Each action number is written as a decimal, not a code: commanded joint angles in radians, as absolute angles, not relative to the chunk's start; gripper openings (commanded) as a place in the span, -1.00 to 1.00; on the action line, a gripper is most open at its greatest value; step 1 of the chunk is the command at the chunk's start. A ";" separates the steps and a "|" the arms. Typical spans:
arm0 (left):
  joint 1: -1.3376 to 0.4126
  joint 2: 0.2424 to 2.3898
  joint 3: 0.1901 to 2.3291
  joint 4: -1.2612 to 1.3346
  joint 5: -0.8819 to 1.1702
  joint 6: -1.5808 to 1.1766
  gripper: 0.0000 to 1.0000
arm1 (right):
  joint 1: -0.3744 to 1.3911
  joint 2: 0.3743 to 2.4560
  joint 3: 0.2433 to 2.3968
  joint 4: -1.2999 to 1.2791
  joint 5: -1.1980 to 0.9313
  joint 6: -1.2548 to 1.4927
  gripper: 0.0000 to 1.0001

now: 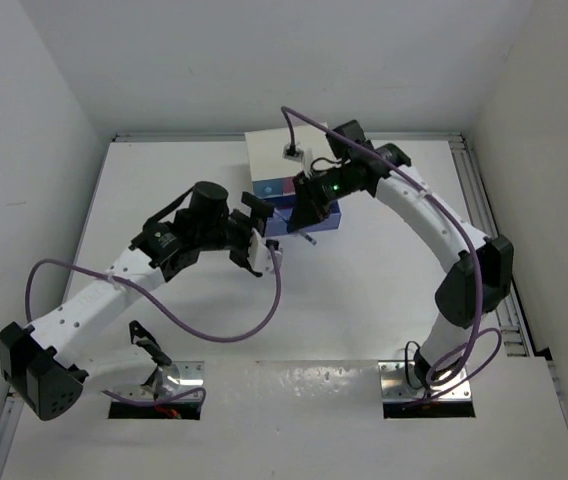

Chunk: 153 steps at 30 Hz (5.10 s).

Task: Sort the stationery into containers
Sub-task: Pass the stationery from the left arm to the right, then place the stationery into the container, then close the drawer

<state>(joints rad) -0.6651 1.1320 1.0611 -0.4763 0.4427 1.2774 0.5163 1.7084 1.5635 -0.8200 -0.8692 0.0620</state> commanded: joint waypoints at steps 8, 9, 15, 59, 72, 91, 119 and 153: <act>-0.345 1.196 1.273 -0.518 0.474 0.435 1.00 | 0.442 1.842 1.786 -1.005 -0.413 -0.857 -1.00; -0.286 1.210 1.279 -0.540 0.500 0.393 1.00 | 0.445 1.848 1.754 -0.953 -0.387 -0.886 -1.00; -0.137 1.246 1.194 -0.534 0.649 0.224 1.00 | 0.449 1.914 1.727 -0.798 -0.273 -0.953 -1.00; -0.532 1.278 0.899 -0.114 0.387 0.457 -0.57 | 0.311 1.933 2.039 -0.526 -0.365 -0.066 -0.48; -0.672 1.698 1.032 0.095 0.347 0.575 -1.00 | 0.367 2.094 2.022 -0.339 -0.374 0.066 -0.64; -0.693 1.953 1.055 0.317 0.230 0.851 -1.00 | 0.339 2.181 1.970 -0.479 -0.498 0.256 -0.68; -0.680 2.118 1.378 0.239 -0.089 0.707 -1.00 | 0.325 2.201 1.928 -0.486 -0.584 0.336 -0.67; -0.704 1.992 1.312 0.238 -0.097 0.813 -1.00 | 0.318 2.143 1.908 -0.446 -0.581 0.389 -0.26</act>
